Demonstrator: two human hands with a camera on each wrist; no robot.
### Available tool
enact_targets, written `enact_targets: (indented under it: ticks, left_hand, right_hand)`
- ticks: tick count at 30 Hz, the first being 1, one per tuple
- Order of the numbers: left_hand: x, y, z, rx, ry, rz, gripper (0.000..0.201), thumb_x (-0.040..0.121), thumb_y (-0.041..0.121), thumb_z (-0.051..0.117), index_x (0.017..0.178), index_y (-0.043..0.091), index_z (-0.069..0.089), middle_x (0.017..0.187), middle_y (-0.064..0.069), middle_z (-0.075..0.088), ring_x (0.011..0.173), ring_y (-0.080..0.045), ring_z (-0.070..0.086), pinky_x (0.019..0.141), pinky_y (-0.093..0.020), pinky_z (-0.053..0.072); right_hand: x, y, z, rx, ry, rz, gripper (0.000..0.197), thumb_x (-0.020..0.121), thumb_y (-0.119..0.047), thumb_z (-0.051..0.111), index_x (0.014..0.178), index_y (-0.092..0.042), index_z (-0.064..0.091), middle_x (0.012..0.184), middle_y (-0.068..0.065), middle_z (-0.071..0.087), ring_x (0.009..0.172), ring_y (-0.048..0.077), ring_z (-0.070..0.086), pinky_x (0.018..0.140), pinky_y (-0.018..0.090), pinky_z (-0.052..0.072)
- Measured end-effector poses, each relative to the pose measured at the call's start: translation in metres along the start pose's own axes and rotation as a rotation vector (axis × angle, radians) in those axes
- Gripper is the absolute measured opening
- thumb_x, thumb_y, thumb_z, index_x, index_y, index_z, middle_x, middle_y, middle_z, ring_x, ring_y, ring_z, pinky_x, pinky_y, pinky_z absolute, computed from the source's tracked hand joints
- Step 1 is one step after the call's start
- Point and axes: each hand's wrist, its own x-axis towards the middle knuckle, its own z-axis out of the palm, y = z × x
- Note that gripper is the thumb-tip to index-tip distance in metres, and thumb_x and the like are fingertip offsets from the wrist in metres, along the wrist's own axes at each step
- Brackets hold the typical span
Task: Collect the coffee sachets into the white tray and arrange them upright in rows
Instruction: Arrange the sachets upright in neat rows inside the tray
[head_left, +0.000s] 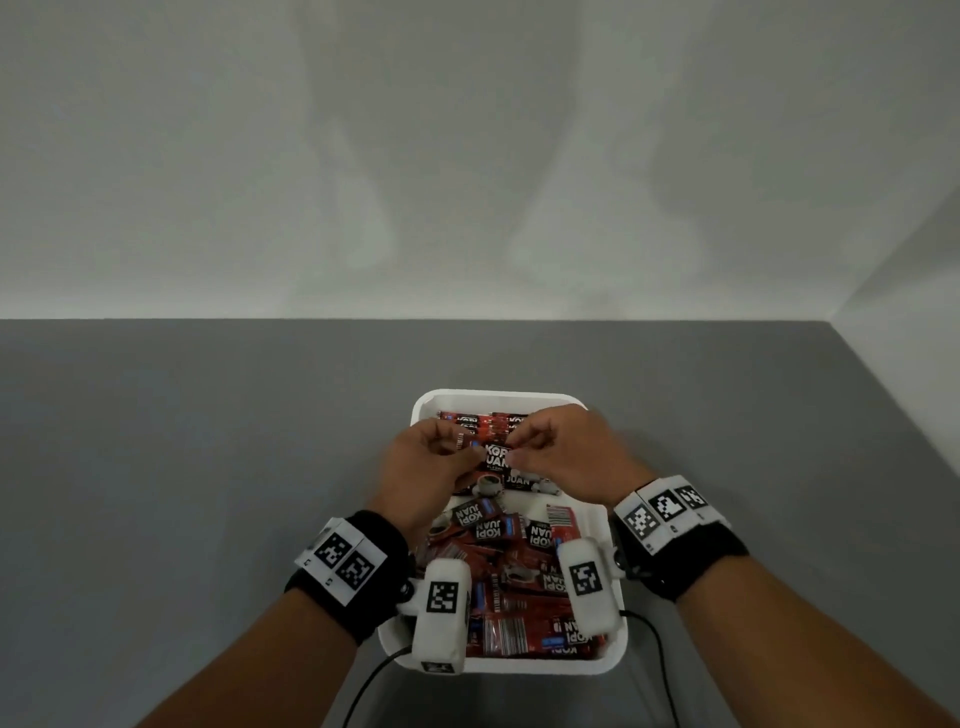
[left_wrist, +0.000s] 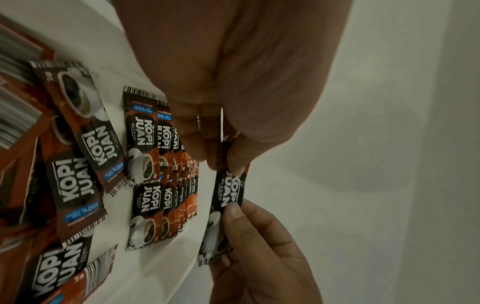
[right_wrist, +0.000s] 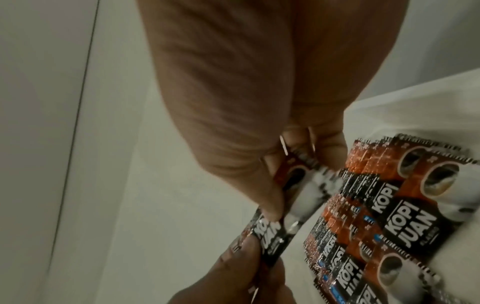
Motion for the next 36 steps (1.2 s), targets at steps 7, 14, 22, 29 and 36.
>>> enact_targets:
  ticks: [7, 14, 22, 29, 36]
  left_hand:
    - [0.004, -0.007, -0.008, 0.433, 0.024, 0.041, 0.013, 0.092, 0.005, 0.059, 0.095, 0.015, 0.068, 0.088, 0.0, 0.072, 0.069, -0.013, 0.062, 0.06, -0.023, 0.05]
    - [0.005, -0.012, -0.001, 1.056, -0.305, 0.078, 0.022, 0.088, 0.009, 0.056, 0.102, 0.011, 0.073, 0.106, 0.0, 0.072, 0.098, -0.018, 0.067, 0.086, -0.032, 0.058]
    - [0.008, -0.029, -0.001, 1.326, -0.396, 0.106, 0.051, 0.083, 0.026, 0.054, 0.134, 0.022, 0.059, 0.134, -0.006, 0.052, 0.128, -0.028, 0.046, 0.113, -0.038, 0.038]
    - [0.003, -0.037, 0.0, 1.428, -0.407, 0.207, 0.051, 0.089, 0.031, 0.056, 0.139, 0.021, 0.053, 0.136, -0.005, 0.046, 0.131, -0.028, 0.039, 0.116, -0.04, 0.032]
    - [-0.008, -0.026, 0.004, 1.501, -0.428, 0.328, 0.055, 0.097, 0.021, 0.051, 0.151, 0.016, 0.041, 0.148, -0.005, 0.043, 0.137, -0.027, 0.032, 0.117, -0.036, 0.021]
  right_hand:
    - [0.014, 0.019, 0.007, -0.386, -0.054, 0.049, 0.011, 0.089, -0.014, 0.069, 0.081, -0.02, 0.072, 0.09, -0.008, 0.064, 0.09, 0.013, 0.064, 0.08, 0.027, 0.053]
    - [0.028, 0.035, 0.032, -0.644, -0.076, 0.05, 0.018, 0.09, -0.001, 0.057, 0.092, -0.008, 0.073, 0.1, 0.009, 0.07, 0.098, 0.024, 0.064, 0.083, 0.031, 0.054]
    - [0.013, 0.027, 0.028, -0.661, -0.07, -0.014, 0.014, 0.09, 0.001, 0.054, 0.086, -0.008, 0.064, 0.097, 0.006, 0.064, 0.087, 0.022, 0.062, 0.068, 0.03, 0.049]
    - [-0.021, 0.043, 0.038, -0.755, -0.278, -0.031, 0.031, 0.098, -0.041, 0.05, 0.111, -0.019, 0.067, 0.113, 0.003, 0.061, 0.101, 0.026, 0.063, 0.087, 0.044, 0.055]
    - [-0.024, 0.049, 0.045, -0.853, -0.258, -0.066, 0.048, 0.102, -0.053, 0.04, 0.126, -0.016, 0.06, 0.124, 0.004, 0.051, 0.116, 0.024, 0.05, 0.1, 0.041, 0.04]
